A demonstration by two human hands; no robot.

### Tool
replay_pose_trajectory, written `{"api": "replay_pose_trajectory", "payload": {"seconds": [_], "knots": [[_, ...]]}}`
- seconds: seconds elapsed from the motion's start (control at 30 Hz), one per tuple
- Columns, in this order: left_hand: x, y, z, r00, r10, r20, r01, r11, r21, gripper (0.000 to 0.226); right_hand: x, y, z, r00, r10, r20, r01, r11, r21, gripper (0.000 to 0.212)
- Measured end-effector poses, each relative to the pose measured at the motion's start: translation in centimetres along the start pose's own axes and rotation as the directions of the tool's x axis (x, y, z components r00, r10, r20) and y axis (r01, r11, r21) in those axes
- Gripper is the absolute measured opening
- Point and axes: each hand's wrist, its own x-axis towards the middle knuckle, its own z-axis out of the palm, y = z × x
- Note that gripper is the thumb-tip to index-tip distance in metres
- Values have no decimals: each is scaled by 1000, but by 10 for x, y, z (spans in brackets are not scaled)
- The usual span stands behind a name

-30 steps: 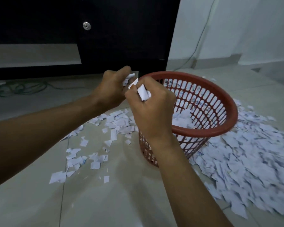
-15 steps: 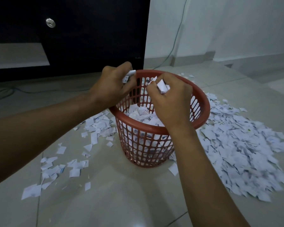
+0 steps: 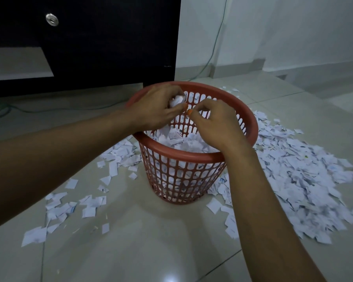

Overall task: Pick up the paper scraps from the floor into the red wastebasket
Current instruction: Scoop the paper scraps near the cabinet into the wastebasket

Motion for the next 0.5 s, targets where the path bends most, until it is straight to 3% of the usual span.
{"api": "replay_pose_trajectory", "payload": {"seconds": [0.17, 0.3, 0.4, 0.5], "knots": [[-2, -8, 0, 999, -34, 6, 33, 999, 41, 38, -2, -4, 0, 994, -44, -102, 51, 996, 70, 12], [-3, -8, -6, 997, -45, -66, 47, 998, 36, 23, -1, -13, 7, 982, -87, -169, 103, 991, 85, 17], [-4, -4, -11, 995, -50, -85, 48, 998, -31, 8, 0, -19, 10, 986, -86, -140, 97, 993, 70, 21], [-5, -3, -12, 996, -55, -69, 54, 998, -17, 27, 0, -22, 11, 997, -68, -35, 68, 998, 3, 33]]}}
